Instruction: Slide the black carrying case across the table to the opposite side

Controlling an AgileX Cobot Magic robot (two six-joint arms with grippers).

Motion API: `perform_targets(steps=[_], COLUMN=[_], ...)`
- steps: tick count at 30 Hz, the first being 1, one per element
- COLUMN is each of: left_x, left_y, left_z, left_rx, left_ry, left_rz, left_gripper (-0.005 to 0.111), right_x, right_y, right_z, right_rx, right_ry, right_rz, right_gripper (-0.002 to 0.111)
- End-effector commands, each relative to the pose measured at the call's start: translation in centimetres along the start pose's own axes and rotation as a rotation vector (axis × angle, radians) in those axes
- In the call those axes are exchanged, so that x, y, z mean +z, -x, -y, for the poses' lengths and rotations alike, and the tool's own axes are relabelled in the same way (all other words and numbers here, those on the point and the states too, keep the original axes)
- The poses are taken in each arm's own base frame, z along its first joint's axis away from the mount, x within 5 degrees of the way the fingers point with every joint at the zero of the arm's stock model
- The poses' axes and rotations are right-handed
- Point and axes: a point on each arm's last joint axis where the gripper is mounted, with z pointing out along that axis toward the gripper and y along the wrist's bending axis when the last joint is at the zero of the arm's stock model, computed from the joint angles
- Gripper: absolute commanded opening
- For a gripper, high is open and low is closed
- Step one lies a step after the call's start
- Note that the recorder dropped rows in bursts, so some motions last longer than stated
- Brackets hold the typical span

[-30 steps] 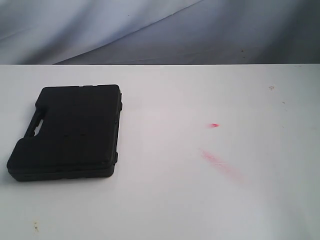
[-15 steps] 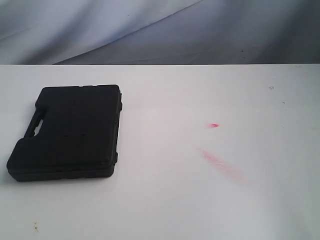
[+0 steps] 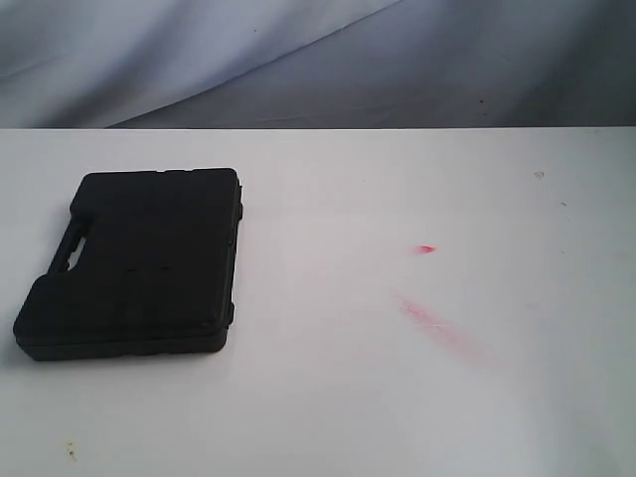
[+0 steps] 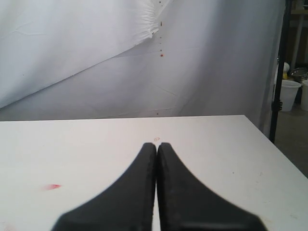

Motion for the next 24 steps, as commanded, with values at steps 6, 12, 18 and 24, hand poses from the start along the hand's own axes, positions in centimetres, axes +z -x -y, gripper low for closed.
perform_targets(steps=[6,12,18,24], left_x=[-0.13,-0.14,-0.14,-0.14], left_y=[-1.59,-1.63,-1.6,-1.6], left_z=[0.21,0.34,0.34,0.34], left_rx=[0.003,-0.059,-0.059,-0.059], left_ry=[-0.023,-0.032,-0.032,-0.032], left_rz=[-0.163,-0.168,-0.165,-0.165], left_gripper=[0.0,0.0,0.0,0.0], right_x=[-0.04,-0.04,-0.04,-0.04], right_y=[-0.09,-0.09,-0.09,-0.09], right_z=[0.03,0.03,0.03,0.03], right_rx=[0.003,0.003,0.003,0.003], right_ry=[-0.006,-0.006,-0.006,-0.006], right_rz=[0.004,0.004,0.004,0.004], right_gripper=[0.0,0.0,0.0,0.0])
